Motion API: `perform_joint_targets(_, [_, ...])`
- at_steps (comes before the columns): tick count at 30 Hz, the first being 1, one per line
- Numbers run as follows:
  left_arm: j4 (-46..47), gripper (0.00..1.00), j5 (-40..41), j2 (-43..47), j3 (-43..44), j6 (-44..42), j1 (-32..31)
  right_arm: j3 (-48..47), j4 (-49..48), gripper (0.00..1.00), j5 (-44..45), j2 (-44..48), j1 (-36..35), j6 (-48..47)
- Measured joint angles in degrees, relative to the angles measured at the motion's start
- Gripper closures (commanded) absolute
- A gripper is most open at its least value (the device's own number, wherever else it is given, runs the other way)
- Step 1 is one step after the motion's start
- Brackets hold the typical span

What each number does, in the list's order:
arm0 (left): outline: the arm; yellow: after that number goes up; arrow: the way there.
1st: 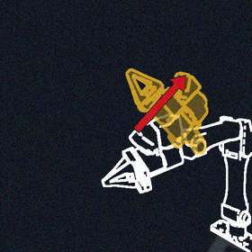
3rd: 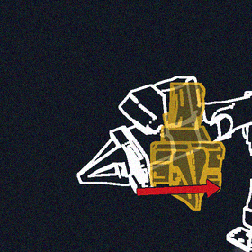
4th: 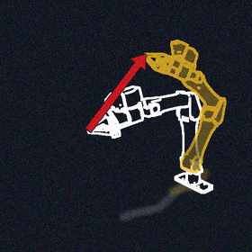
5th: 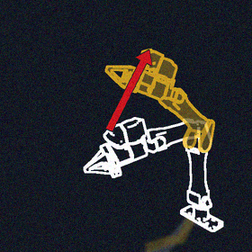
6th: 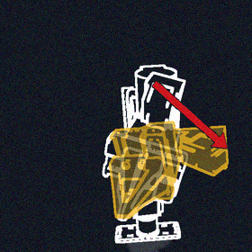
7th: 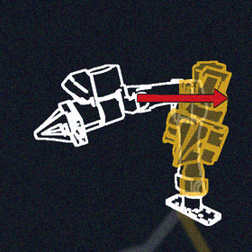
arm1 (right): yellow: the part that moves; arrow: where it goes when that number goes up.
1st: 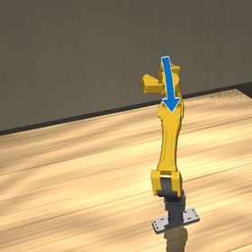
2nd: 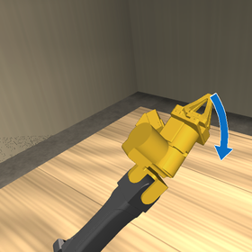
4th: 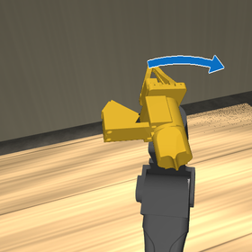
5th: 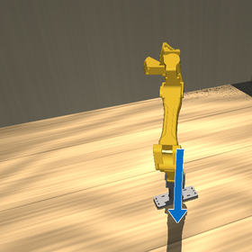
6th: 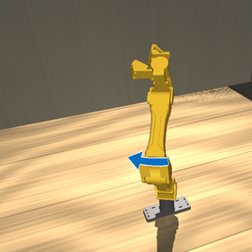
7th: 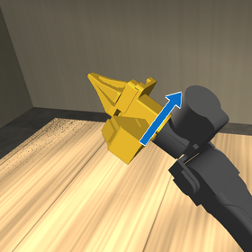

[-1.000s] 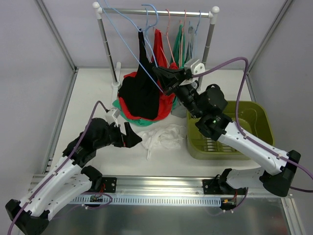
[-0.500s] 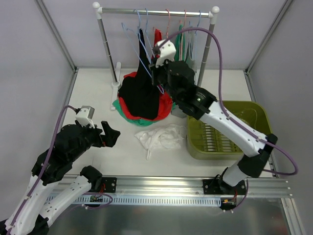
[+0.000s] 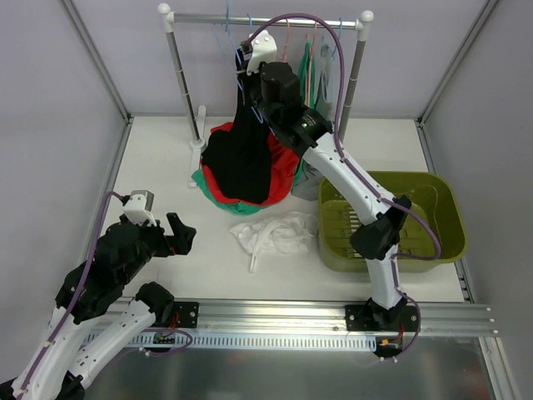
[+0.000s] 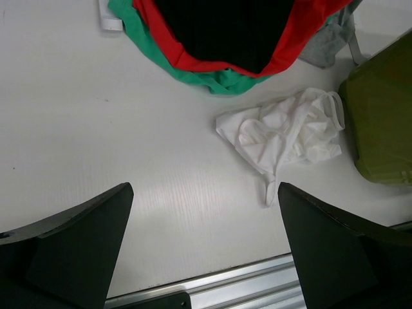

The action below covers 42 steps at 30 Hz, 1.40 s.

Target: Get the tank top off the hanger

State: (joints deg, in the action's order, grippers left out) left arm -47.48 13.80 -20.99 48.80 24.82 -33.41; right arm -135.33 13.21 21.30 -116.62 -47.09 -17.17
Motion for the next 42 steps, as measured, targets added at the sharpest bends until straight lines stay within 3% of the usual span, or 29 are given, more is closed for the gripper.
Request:
perform_joint_targets(13, [0.0,0.01,0.2,-1.0,-0.1,0.2,0.0,1.3,-2.3,0.99,-5.8,-4.7,2.7,0.9])
perform_joint_targets(14, [0.0,0.01,0.2,-1.2,-0.1,0.2,0.0,2.0,-2.6,0.95,-5.9,-4.7,2.4,1.1])
perform_joint_targets(15, [0.0,0.01,0.2,-1.5,-0.1,0.1,0.0,2.7,-2.7,0.70,-5.8,-4.7,2.1,1.4])
perform_joint_targets(17, [0.0,0.01,0.1,-1.9,-0.1,0.1,0.0,4.1,-3.1,0.46,-5.9,-4.6,1.5,2.4])
perform_joint_targets(20, [0.0,0.01,-0.5,-3.2,-0.1,0.1,0.0,8.1,-3.1,0.34,-6.3,-2.8,0.7,2.8])
perform_joint_targets(22, [0.1,0.01,-1.6,-4.9,0.1,0.3,0.0,12.1,-2.6,0.18,-6.8,0.4,0.2,3.2])
perform_joint_targets(23, [0.2,0.01,-2.5,-5.9,0.2,0.5,0.0,14.9,-2.7,0.02,-7.2,2.9,0.0,3.5])
perform_joint_targets(24, [0.9,0.01,-3.3,-7.0,0.3,1.0,0.0,17.4,-2.3,0.00,-7.3,5.8,-0.2,4.1])
perform_joint_targets(28, [6.6,0.01,-7.9,-13.1,0.0,2.3,0.0,29.3,-0.8,0.00,-9.7,22.5,-0.3,5.5])
perform_joint_targets(34, [18.8,0.01,-11.9,-29.6,-0.2,4.4,-1.5,49.0,-0.5,0.00,-9.5,58.1,-0.3,6.6])
perform_joint_targets(38, [22.8,0.01,-10.1,-44.7,2.6,4.5,-7.4,61.7,1.0,0.00,-6.7,80.6,-0.2,8.2])
perform_joint_targets(42, [25.4,0.01,-6.2,-61.6,10.6,4.1,-13.9,69.7,6.2,0.00,-5.9,91.9,-0.2,10.5])
